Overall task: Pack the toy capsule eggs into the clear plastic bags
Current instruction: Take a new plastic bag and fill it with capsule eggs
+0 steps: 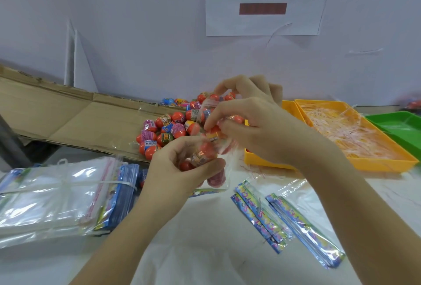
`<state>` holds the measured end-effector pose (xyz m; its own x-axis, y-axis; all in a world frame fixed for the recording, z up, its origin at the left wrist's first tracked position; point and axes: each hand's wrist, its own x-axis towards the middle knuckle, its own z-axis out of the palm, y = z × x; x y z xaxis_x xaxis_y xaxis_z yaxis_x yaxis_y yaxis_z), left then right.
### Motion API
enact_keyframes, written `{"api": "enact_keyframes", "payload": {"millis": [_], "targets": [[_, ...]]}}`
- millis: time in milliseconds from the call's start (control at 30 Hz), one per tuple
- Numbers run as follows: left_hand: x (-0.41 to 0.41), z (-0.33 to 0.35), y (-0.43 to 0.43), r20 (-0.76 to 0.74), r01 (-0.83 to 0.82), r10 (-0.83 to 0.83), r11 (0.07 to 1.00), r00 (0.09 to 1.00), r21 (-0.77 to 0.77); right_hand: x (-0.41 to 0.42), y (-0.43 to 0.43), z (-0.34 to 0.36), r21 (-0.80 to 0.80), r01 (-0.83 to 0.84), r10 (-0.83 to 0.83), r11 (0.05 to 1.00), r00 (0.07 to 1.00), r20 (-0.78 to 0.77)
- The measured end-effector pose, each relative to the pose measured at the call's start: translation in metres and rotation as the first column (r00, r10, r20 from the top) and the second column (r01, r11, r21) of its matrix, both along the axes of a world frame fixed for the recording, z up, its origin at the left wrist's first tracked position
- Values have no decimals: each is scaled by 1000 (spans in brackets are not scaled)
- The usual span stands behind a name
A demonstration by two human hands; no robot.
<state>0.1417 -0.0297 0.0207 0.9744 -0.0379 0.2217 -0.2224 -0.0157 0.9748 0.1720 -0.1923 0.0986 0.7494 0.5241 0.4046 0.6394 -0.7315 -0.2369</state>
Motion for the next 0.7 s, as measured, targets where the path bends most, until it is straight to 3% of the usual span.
{"api": "enact_keyframes", "payload": {"millis": [233,367,467,567,700], "targets": [[0,1,1,-39,-21,19,997,999,-70,3,-4,2,41,-18,26,999,977,-210],[1,0,-1,-28,-46,43,994,999,-96,3,-3,-1,22,-25,29,999,970,-242],[4,0,1,-11,-99,99,981,995,-164,4,-3,-1,249,-31,83,968,976,-202],[3,2,-1,23,-86,91,981,996,-175,5,-2,0,553,38,123,832,960,-252],[1,3,1,-4,-55,55,990,998,-133,1,1,-15,579,163,217,799,819,-531]]}}
